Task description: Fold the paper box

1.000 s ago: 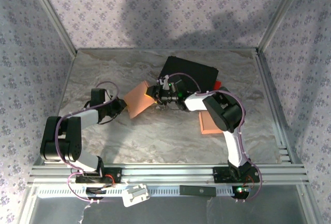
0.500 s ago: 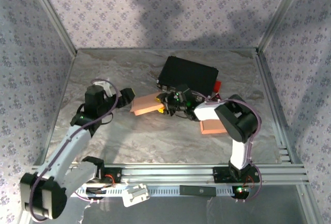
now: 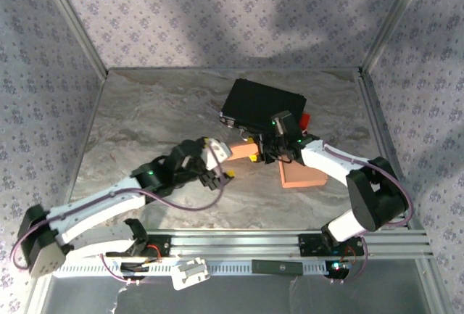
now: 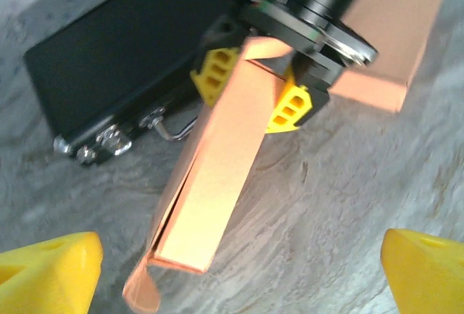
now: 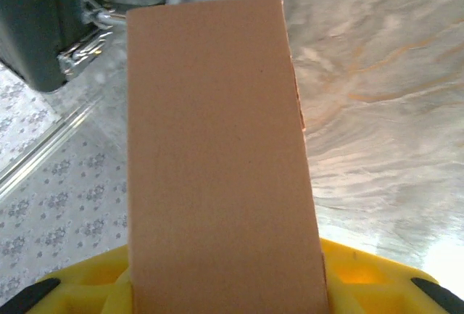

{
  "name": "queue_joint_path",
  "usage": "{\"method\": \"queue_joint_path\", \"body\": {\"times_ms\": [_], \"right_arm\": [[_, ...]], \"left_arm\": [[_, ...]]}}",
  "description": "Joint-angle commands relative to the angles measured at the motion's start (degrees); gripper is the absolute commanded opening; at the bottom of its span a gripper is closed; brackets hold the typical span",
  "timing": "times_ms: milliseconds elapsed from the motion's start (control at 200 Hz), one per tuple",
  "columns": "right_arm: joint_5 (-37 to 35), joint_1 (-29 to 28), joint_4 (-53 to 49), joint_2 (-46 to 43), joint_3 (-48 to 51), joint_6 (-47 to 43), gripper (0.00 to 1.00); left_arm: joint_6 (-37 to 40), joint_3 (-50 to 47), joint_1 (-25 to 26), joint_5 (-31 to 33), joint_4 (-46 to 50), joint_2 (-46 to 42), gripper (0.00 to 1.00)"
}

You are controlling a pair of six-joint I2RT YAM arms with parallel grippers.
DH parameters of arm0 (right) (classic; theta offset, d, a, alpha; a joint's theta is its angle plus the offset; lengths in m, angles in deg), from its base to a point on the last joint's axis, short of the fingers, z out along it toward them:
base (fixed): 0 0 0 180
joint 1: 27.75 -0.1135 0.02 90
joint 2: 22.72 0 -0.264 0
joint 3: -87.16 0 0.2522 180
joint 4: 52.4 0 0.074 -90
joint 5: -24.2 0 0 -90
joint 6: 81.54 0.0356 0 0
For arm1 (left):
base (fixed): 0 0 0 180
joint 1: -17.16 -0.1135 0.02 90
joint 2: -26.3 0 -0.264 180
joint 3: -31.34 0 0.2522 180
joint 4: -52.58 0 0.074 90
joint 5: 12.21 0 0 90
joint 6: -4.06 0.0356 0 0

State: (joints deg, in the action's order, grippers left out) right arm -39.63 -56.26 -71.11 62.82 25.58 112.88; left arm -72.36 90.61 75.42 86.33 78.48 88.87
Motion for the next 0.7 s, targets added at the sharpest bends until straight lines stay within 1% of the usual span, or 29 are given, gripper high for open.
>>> {"method": "queue_joint_path", "body": {"times_ms": [0,120,235,365,505,560,695], "right_arm": [[2.96,0.38,-6.53,-1.86,1.05,-2.19,0.35],[2.79,0.55,-9.18,-3.19,0.68,-3.04,0.36],[3.35,0.81,-9.04,-3.45,0.88,-2.74,0.36],[4.50,1.15,-6.86,-2.77,1.49,-2.07,0.36],[4.86,1.52,-5.27,-2.40,2.35,-1.60,0.36],[4.89,1.47,-3.96,-2.13,2.93,-1.11,0.36],[5.54,1.66,-2.46,-1.04,3.57,-0.75,0.35]], "left_arm": [[14.34,2.29,3.29,11.61,2.59,4.87,0.99],[18.96,2.65,3.35,13.32,0.35,9.70,1.00],[21.51,4.27,2.45,14.42,-0.90,13.82,0.99],[22.15,5.33,-0.01,10.97,-2.73,16.79,0.99],[23.85,6.75,-0.52,11.32,-3.65,21.48,0.99],[23.84,7.19,-1.01,9.93,-3.92,22.33,0.97],[23.91,7.74,-2.21,9.23,-4.47,24.01,0.92]]}}
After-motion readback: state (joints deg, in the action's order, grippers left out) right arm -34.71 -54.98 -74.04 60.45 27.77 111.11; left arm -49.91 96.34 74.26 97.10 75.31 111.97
